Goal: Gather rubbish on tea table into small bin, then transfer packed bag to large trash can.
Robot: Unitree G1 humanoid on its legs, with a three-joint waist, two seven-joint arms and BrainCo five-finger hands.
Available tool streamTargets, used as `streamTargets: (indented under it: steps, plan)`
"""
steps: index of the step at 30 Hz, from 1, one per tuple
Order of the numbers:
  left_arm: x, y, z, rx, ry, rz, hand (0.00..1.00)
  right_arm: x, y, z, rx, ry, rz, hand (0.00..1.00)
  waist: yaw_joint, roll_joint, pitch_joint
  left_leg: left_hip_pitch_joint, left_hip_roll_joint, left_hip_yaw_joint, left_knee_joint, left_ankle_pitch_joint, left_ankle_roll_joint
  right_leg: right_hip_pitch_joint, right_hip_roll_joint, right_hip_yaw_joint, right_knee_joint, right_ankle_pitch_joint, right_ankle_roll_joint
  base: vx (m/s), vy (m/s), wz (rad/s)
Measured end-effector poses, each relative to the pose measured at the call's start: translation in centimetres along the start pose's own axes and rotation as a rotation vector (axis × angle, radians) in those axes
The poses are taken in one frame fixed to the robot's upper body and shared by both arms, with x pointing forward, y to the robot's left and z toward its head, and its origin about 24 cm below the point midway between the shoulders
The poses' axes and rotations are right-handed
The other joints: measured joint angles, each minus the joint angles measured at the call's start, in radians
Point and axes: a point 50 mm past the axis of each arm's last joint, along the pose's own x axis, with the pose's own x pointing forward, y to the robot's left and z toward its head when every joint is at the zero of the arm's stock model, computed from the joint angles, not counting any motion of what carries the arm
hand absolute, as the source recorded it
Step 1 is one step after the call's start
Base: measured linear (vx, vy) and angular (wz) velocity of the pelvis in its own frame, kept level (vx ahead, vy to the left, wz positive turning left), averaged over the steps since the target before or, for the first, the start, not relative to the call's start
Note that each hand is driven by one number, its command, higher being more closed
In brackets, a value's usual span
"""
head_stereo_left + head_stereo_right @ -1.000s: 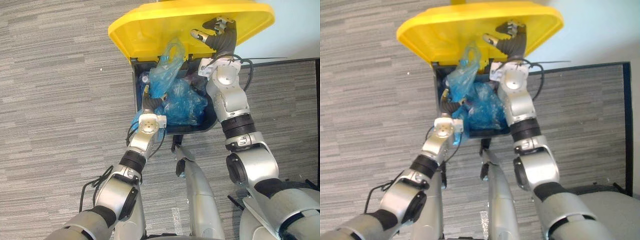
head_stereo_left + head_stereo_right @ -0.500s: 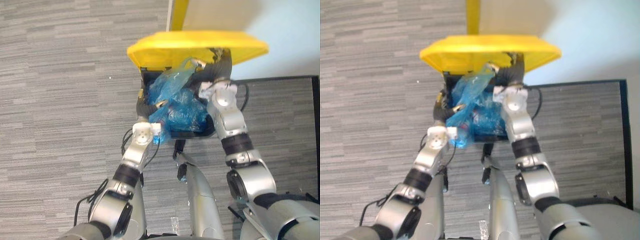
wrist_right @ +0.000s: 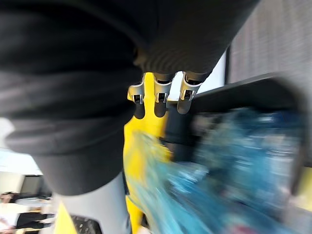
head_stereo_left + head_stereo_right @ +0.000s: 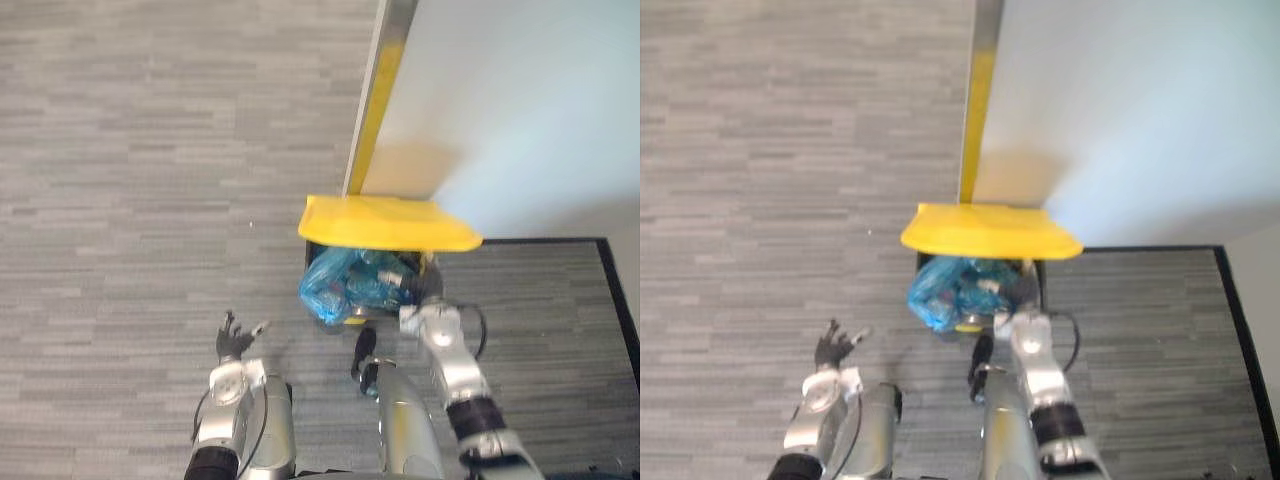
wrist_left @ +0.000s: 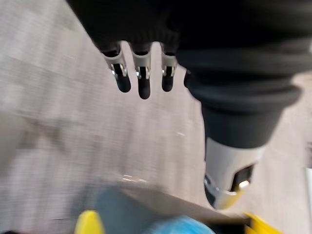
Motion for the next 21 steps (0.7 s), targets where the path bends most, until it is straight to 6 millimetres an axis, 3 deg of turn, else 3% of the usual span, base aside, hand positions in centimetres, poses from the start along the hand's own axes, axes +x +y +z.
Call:
streamTargets:
  steps: [1, 2, 3, 4, 5, 6, 7, 8, 9, 11, 17, 21]
  plan:
    - [-0.3, 0.6, -1.9, 0.036, 0.059, 0.011, 0.0, -1.2, 0.2, -3.4, -0.04, 0.122, 0.012, 0.0, -0.004, 0.003, -0.033, 0.04, 0.017, 0.003, -0.061, 0.031, -0.018, 0.048, -0.018, 0.009, 0.123, -0.093, 0.015, 0.0, -0.113, -0.13]
    - [-0.4, 1.1, -2.3, 0.053, 0.074, 0.023, 0.0, -2.4, 0.3, -6.1, -0.063, 0.221, 0.025, 0.0, -0.006, -0.017, -0.065, 0.051, 0.025, 0.007, -0.079, 0.042, -0.033, 0.089, -0.04, 0.021, 0.144, -0.144, 0.031, -0.01, -0.141, -0.13]
    - [-0.3, 1.2, -2.4, 0.059, 0.076, 0.026, 0.0, -2.7, 0.3, -6.6, -0.071, 0.243, 0.026, 0.0, -0.006, -0.03, -0.074, 0.053, 0.024, 0.011, -0.079, 0.042, -0.033, 0.095, -0.041, 0.023, 0.12, -0.147, 0.04, -0.02, -0.181, -0.26]
    - [-0.2, 1.6, -2.9, 0.081, 0.105, 0.033, 0.0, -3.8, 0.2, -9.0, -0.083, 0.35, 0.015, 0.0, -0.01, -0.031, -0.099, 0.057, 0.04, 0.025, -0.099, 0.047, -0.042, 0.145, 0.008, 0.004, -0.004, -0.183, 0.052, 0.01, -0.16, -0.73]
    - [-0.4, 1.0, -4.1, 0.069, 0.165, 0.02, 0.0, -4.5, -0.6, -11.0, -0.086, 0.445, -0.015, 0.0, 0.012, 0.025, -0.134, 0.059, 0.068, 0.032, -0.152, 0.067, 0.003, 0.218, 0.076, 0.018, -0.209, -0.17, 0.0, 0.0, -0.146, -0.97]
    - [-0.6, 0.4, -4.5, 0.057, 0.186, 0.008, 0.0, -4.6, -1.4, -11.5, -0.086, 0.469, -0.044, 0.0, 0.016, 0.048, -0.137, 0.071, 0.085, 0.053, -0.183, 0.077, 0.028, 0.207, 0.088, 0.006, -0.167, -0.186, -0.005, 0.01, -0.034, -0.9]
    - [-0.6, 0.1, -4.6, 0.06, 0.189, 0.002, 0.0, -5.7, -2.2, -12.9, -0.067, 0.543, -0.104, 0.0, -0.012, 0.021, -0.144, 0.105, 0.057, 0.106, -0.244, 0.124, 0.014, 0.216, 0.013, 0.019, -0.014, -0.237, 0.014, 0.01, -0.019, -0.43]
    - [-0.5, 0.6, -4.5, 0.073, 0.187, 0.014, 0.0, -7.0, -2.1, -14.4, -0.059, 0.619, -0.111, 0.0, -0.014, -0.027, -0.163, 0.129, 0.02, 0.122, -0.277, 0.146, -0.027, 0.292, -0.021, 0.079, -0.156, -0.289, 0.079, 0.02, -0.102, -0.35]
    - [-0.4, 0.3, -4.6, 0.078, 0.204, 0.005, 0.0, -6.7, -2.5, -14.6, -0.042, 0.639, -0.132, 0.0, -0.013, -0.006, -0.162, 0.134, 0.047, 0.125, -0.283, 0.152, -0.045, 0.316, 0.013, 0.083, -0.205, -0.254, 0.055, 0.01, -0.11, -0.44]
    - [-0.5, -0.1, -5.3, 0.083, 0.236, -0.01, 0.0, -7.2, -2.7, -15.3, -0.039, 0.685, -0.154, 0.0, -0.025, 0.019, -0.194, 0.132, 0.06, 0.135, -0.313, 0.177, -0.012, 0.356, 0.053, 0.076, -0.341, -0.175, 0.034, -0.03, -0.031, -0.29]
    - [-0.7, 0.0, -6.0, 0.088, 0.267, -0.008, 0.0, -7.5, -3.4, -16.1, 0.035, 0.743, -0.208, 0.0, -0.033, 0.028, -0.196, 0.169, 0.028, 0.133, -0.399, 0.232, -0.017, 0.391, 0.038, 0.072, -0.403, -0.132, 0.055, -0.02, 0.044, 0.09]
    - [-0.7, 0.4, -6.3, 0.077, 0.281, 0.009, 0.0, -7.7, -3.8, -16.3, 0.071, 0.756, -0.238, 0.0, -0.033, 0.033, -0.196, 0.198, -0.011, 0.135, -0.43, 0.247, 0.001, 0.435, 0.001, 0.071, -0.452, -0.107, 0.082, -0.02, 0.107, 0.09]
